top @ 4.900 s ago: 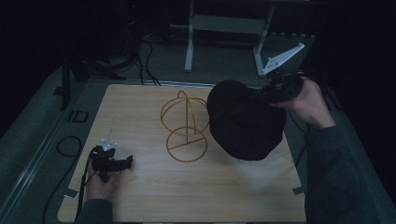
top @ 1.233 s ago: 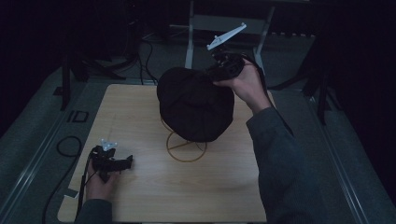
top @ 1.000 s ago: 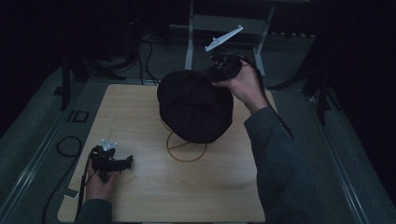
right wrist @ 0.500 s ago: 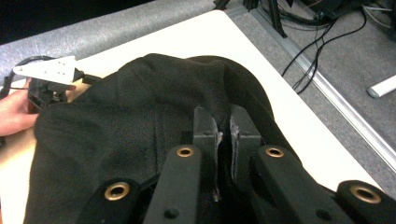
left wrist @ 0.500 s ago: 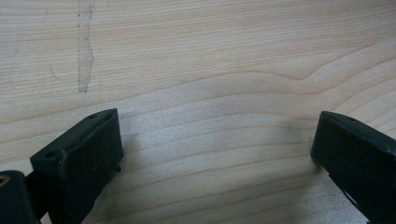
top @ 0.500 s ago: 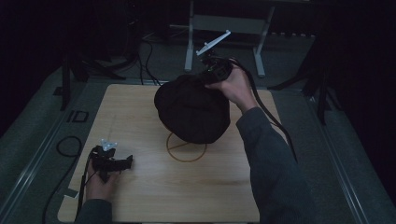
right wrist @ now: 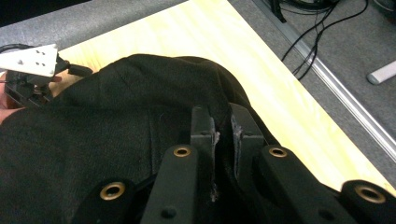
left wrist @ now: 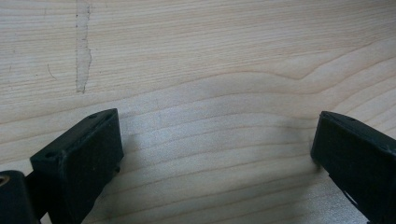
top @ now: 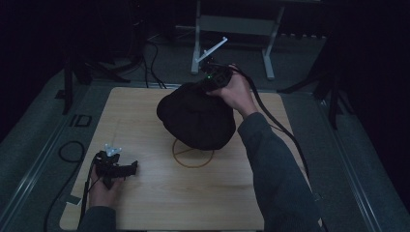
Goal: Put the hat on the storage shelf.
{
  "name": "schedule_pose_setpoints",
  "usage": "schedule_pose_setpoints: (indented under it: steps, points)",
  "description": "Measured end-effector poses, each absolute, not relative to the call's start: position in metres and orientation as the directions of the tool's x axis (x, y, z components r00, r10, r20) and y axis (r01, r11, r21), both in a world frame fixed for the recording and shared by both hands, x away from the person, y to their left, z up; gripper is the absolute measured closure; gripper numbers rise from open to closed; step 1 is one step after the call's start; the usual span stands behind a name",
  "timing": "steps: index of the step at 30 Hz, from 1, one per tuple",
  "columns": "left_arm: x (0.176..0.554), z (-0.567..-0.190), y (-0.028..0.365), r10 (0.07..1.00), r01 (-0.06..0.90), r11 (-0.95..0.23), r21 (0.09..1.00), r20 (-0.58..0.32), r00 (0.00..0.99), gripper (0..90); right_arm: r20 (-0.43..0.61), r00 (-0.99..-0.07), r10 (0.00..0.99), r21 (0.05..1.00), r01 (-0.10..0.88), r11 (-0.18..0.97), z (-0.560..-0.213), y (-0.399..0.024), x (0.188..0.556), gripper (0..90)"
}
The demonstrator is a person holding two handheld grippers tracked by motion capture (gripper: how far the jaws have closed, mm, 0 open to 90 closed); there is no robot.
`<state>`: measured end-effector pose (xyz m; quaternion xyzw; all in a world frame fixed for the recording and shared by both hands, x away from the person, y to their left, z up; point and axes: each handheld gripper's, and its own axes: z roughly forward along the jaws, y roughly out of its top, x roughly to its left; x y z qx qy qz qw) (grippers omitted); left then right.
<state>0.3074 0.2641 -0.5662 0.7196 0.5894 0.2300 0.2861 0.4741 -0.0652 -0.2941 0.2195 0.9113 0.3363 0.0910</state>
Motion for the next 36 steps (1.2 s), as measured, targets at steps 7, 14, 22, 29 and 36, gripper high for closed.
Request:
schedule_pose_setpoints:
  steps: [7,14,22,29,36]
  points:
    - [0.307,-0.566,0.264,0.98,0.716,-0.143,0.683,-0.006,0.201,1.9,-0.016,-0.886,0.462,0.637,0.348,0.688,-0.299,-0.062,0.475,79.8]
    - [0.307,-0.566,0.263,0.979,0.716,-0.144,0.683,-0.005,0.202,1.8,-0.025,-0.888,0.459,0.622,0.346,0.702,-0.301,-0.062,0.472,68.8]
    - [0.307,-0.566,0.263,0.979,0.715,-0.144,0.684,-0.005,0.202,1.8,-0.031,-0.901,0.433,0.634,0.317,0.705,-0.299,-0.061,0.468,84.2]
    - [0.307,-0.566,0.263,0.979,0.715,-0.143,0.684,-0.006,0.202,1.8,-0.021,-0.906,0.424,0.653,0.309,0.692,-0.289,-0.066,0.468,84.5]
    - [0.307,-0.566,0.263,0.979,0.715,-0.144,0.684,-0.006,0.203,1.8,-0.082,-0.925,0.372,0.643,0.236,0.729,-0.27,-0.046,0.453,83.2]
